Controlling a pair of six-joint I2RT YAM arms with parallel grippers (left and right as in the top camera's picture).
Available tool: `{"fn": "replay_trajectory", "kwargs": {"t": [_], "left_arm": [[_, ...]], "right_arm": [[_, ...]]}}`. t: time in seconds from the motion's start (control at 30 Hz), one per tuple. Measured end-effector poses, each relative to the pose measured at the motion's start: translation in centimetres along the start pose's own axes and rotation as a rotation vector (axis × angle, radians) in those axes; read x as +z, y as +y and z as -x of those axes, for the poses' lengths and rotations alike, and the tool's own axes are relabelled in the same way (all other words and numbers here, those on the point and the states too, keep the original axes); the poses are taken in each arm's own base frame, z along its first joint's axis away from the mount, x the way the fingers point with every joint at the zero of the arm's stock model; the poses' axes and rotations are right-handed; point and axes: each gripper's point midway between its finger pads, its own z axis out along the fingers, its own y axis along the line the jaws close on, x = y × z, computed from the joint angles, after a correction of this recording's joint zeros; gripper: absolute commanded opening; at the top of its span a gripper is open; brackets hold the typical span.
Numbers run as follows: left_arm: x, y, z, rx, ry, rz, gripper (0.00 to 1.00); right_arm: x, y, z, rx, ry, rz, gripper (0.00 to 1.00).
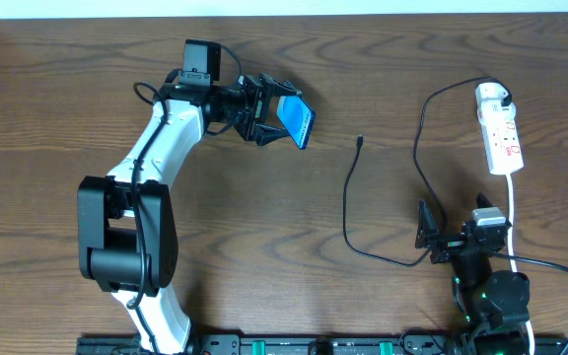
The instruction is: Plug charger to phone and switch on socket
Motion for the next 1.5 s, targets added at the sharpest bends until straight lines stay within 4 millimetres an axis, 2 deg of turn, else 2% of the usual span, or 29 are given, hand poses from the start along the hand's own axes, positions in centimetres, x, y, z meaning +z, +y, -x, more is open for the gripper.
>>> {"fn": "replay_trajectory", "kwargs": {"t": [1.5], "left_arm": [[0.0, -0.47, -0.11, -0.028, 0.01, -0.017, 0.55]], "right_arm": [[0.0, 0.0, 0.01, 0.0, 0.0, 0.0, 0.99]]}}
